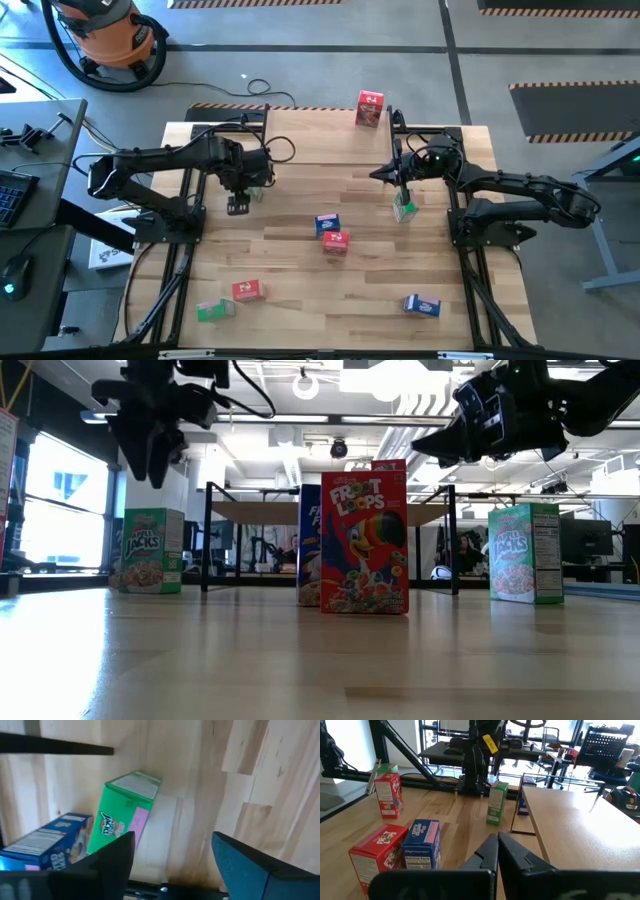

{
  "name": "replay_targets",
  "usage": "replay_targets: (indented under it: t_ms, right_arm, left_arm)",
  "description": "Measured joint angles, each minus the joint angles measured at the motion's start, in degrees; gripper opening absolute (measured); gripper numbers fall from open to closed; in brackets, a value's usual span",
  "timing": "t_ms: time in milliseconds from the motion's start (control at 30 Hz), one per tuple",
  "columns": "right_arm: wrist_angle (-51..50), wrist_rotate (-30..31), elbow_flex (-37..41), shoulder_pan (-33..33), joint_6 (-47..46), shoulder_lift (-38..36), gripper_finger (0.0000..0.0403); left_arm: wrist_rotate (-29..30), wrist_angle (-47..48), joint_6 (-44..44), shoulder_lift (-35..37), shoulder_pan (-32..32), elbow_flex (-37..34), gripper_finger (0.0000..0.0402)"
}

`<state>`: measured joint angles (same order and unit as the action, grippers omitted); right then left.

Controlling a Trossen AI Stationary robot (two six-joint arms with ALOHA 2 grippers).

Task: Stack cereal on shelf
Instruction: Put the top left green cereal box on the shelf

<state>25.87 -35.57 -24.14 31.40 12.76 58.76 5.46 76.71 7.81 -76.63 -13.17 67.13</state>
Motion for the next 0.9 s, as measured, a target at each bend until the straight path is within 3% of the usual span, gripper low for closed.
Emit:
replay_targets:
  t_ms: [233,667,900]
  right_arm:
    - [-0.6,1.3,0.0,0.0,0.3,0.0,0.0000]
    - [-1.3,1.3,0.0,0.0,0.8,0.0,0.0000]
    - [-1.4,1.3,0.0,0.0,0.8,0.0,0.0000]
  left_arm:
    - [6.5,0.0,1.1,0.0,1.0,0.0,0.0257]
    - [3.1,-0.8,8.6,0.0,-4.3,-0.2,0.0257]
    - [2.6,-4.6,13.2,0.0,-7.2,-4.1,0.0257]
